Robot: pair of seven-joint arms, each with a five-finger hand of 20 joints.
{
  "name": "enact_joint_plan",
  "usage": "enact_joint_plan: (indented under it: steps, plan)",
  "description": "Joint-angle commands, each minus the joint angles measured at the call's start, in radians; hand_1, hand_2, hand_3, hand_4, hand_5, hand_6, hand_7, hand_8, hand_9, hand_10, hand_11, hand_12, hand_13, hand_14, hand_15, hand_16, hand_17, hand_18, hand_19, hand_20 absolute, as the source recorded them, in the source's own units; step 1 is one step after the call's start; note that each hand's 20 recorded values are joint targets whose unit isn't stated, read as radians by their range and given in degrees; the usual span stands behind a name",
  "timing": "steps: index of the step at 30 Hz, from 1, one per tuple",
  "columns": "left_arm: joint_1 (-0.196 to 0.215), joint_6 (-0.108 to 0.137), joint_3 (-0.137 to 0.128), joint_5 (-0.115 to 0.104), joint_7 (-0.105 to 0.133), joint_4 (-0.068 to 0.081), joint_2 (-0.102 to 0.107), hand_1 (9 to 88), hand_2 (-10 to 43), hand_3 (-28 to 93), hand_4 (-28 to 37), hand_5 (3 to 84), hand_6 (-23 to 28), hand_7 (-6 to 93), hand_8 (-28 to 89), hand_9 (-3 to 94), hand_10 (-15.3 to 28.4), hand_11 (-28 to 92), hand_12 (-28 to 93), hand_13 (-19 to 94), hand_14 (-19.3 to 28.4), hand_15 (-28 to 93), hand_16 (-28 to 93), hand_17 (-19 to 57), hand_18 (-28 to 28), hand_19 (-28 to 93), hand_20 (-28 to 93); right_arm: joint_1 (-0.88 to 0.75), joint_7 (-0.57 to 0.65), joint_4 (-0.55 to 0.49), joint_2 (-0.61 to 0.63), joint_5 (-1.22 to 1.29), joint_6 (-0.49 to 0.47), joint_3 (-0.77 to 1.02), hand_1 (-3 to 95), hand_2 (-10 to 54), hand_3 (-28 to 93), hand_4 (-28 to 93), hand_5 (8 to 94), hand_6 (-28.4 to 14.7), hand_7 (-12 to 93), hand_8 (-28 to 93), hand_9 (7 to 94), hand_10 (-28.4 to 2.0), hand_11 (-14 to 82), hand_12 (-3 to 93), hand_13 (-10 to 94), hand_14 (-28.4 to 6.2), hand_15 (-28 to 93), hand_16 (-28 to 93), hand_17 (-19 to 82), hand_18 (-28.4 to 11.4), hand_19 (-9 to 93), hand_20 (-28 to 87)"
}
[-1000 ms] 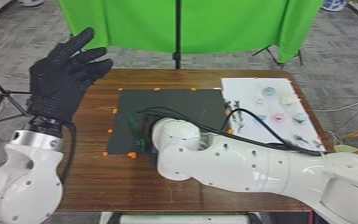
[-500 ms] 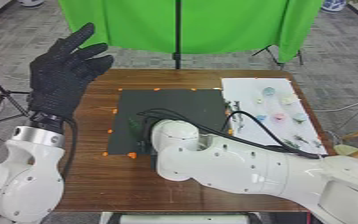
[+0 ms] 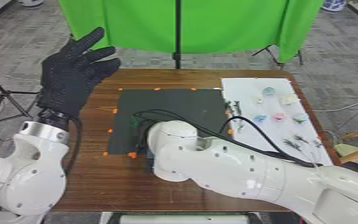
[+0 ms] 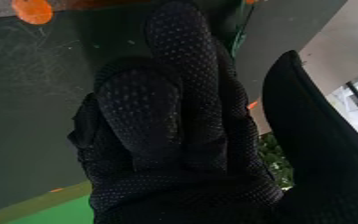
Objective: Arrange flowers
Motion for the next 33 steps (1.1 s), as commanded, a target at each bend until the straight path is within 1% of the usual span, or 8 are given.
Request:
enact_joint_plan:
  steps: [1, 3, 4, 7, 12, 15, 23, 33]
  plan:
    - [0.086, 0.018, -0.042, -0.001, 0.067, -0.028, 0.01, 20.7, 8.7, 76, -25.5, 35.7, 8.9, 10.6, -7, 33.0, 19.9, 26, 13, 26, 26.7, 58, -12, -3.9, 24.9, 64, 24, 0.104, -0.01, -0.029, 0.026, -0.03, 0.125, -0.127, 33.7, 9.1, 64, -18, 69.9, -3.4, 9, -12, 89.8, -14.7, 32.0, 20.0, 82, -10.8, 68, 19, 40, -26.1, 93, 36]
    - [0.13, 0.04, -0.065, -0.009, 0.099, -0.046, 0.018, 20.7, 8.7, 76, -25.5, 35.7, 9.0, 10.6, -7, 33.0, 20.0, 26, 13, 26, 26.9, 57, -12, -4.1, 25.1, 64, 24, 0.148, -0.023, -0.039, 0.038, -0.054, 0.161, -0.164, 33.1, 8.4, 65, -18, 73.1, -3.3, 10, -12, 90.7, -14.3, 32.3, 19.9, 83, -10.5, 68, 19, 41, -26.3, 93, 36]
    - [0.133, 0.038, -0.072, -0.005, 0.084, -0.045, 0.012, 20.8, 8.8, 76, -25.5, 35.7, 9.0, 10.6, -7, 33.0, 20.1, 26, 13, 26, 27.1, 56, -12, -4.4, 25.2, 63, 24, 0.141, -0.016, -0.048, 0.047, -0.073, 0.167, -0.152, 33.0, 8.2, 66, -18, 74.3, -3.4, 11, -12, 90.9, -14.2, 32.4, 19.9, 84, -10.4, 68, 19, 41, -26.5, 93, 36]
    - [0.184, 0.051, -0.106, -0.003, 0.087, -0.062, 0.007, 20.8, 8.6, 77, -25.5, 35.8, 9.1, 10.4, -7, 33.1, 20.3, 24, 13, 26, 27.5, 55, -12, -4.9, 25.4, 62, 24, 0.175, -0.014, -0.073, 0.078, -0.115, 0.196, -0.178, 32.7, 7.0, 67, -18, 77.4, -3.7, 12, -12, 91.5, -14.1, 32.8, 20.0, 84, -10.2, 68, 19, 42, -26.8, 93, 37]
    - [0.315, 0.082, -0.199, -0.008, 0.1, -0.098, 0.008, 20.8, 8.5, 77, -25.8, 35.8, 9.2, 10.2, -7, 32.9, 20.7, 21, 15, 25, 28.3, 51, -9, -5.6, 25.7, 61, 25, 0.145, -0.03, -0.126, 0.145, -0.183, 0.201, -0.118, 30.7, 4.2, 71, -19, 79.3, -4.2, 13, -11, 90.9, -14.7, 31.6, 20.0, 84, -10.1, 66, 19, 42, -27.3, 93, 36]
    - [0.382, 0.099, -0.244, -0.012, 0.111, -0.117, 0.003, 20.9, 8.4, 77, -26.0, 35.8, 9.3, 10.0, -7, 33.0, 20.8, 20, 16, 25, 28.3, 50, -8, -5.7, 25.7, 60, 26, 0.122, -0.035, -0.154, 0.195, -0.21, 0.2, -0.072, 29.3, 2.9, 74, -21, 76.2, -4.9, 13, -11, 88.5, -15.5, 28.6, 19.2, 82, -10.9, 62, 18, 39, -27.6, 93, 27]
    - [0.495, 0.112, -0.323, -0.017, 0.131, -0.142, -0.017, 20.7, 8.3, 78, -26.7, 35.9, 9.3, 11.2, -7, 33.1, 20.9, 26, 15, 25, 28.4, 56, -9, -5.4, 26.2, 61, 27, -0.03, -0.03, -0.244, 0.357, -0.246, 0.15, 0.174, 28.6, 1.5, 74, -23, 62.7, -6.5, 11, -11, 80.8, -17.4, 23.5, 16.5, 78, -12.7, 56, 16, 37, -27.3, 91, 14]
    - [0.545, 0.118, -0.337, -0.025, 0.163, -0.15, -0.019, 20.3, 8.3, 78, -27.4, 35.8, 9.1, 12.7, -8, 32.9, 21.0, 29, 14, 26, 28.4, 59, -10, -5.0, 26.6, 62, 27, -0.257, 0.051, -0.342, 0.595, -0.345, 0.174, 0.389, 28.9, 0.5, 73, -23, 54.0, -7.9, 9, -10, 76.4, -19.8, 21.2, 14.8, 76, -14.4, 54, 14, 38, -27.6, 91, 4]
